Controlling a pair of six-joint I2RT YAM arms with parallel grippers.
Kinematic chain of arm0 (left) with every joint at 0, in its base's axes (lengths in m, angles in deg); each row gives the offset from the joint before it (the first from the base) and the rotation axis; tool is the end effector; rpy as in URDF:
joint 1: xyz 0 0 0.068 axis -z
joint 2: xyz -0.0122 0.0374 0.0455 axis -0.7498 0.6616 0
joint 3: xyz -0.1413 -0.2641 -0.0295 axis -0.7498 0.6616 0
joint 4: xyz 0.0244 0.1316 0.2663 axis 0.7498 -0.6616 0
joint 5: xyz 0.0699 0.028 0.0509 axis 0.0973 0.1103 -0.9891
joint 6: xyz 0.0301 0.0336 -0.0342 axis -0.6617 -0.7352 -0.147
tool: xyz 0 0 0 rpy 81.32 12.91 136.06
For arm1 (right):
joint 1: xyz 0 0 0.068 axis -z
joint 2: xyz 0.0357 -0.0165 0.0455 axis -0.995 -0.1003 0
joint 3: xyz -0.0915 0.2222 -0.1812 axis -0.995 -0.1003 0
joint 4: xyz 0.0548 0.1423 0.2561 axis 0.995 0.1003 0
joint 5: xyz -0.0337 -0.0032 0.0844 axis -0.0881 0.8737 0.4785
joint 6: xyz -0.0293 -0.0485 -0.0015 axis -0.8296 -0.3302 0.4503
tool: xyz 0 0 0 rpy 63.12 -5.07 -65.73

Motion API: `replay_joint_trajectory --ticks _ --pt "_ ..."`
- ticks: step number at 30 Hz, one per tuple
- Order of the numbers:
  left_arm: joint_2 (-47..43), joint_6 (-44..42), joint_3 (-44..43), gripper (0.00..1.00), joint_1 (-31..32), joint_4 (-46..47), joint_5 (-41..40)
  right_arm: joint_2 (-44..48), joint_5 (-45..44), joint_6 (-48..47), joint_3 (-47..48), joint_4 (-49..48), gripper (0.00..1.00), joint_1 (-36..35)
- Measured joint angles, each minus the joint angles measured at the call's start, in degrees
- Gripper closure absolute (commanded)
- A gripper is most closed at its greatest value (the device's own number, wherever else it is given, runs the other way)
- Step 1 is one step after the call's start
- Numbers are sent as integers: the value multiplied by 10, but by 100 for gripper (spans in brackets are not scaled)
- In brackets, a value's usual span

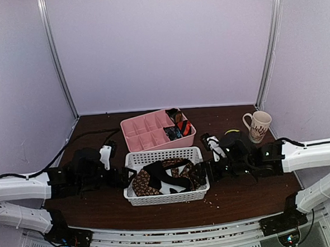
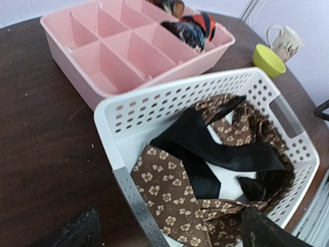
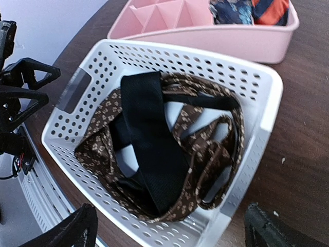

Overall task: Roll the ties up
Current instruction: Pick up the tie from the bin.

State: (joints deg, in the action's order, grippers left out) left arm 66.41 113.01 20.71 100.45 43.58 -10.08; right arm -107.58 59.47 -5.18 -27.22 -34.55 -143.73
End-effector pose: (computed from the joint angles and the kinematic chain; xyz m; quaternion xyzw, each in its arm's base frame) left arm 0.1537 -0.1851 0.2026 0.0830 0.8812 -0.2662 0.3816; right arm 0.1434 0.2440 0.2326 -0.2085 0.8775 0.3134 0.2971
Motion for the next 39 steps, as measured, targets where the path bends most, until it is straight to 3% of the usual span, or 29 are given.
replay_joint_trajectory --ticks 5,11,17,24,29,36,39 --pt "-89 3 14 2 0 26 -30 -96 15 -57 148 44 1 -3" --pt "-128 2 14 2 0 19 -59 -251 41 -106 296 103 1 -19" --pt "-127 3 14 2 0 -3 -64 -375 50 -121 383 146 6 -38" --pt "-127 5 17 2 0 -16 -66 -454 37 -121 443 187 15 -41" --pt "-129 5 18 2 0 -21 -72 -501 25 -122 472 202 34 -40" --pt "-149 5 23 2 0 -23 -78 -513 7 -117 476 219 79 -40" --pt "-153 5 24 2 0 -30 -82 -497 -2 -117 476 224 87 -40"
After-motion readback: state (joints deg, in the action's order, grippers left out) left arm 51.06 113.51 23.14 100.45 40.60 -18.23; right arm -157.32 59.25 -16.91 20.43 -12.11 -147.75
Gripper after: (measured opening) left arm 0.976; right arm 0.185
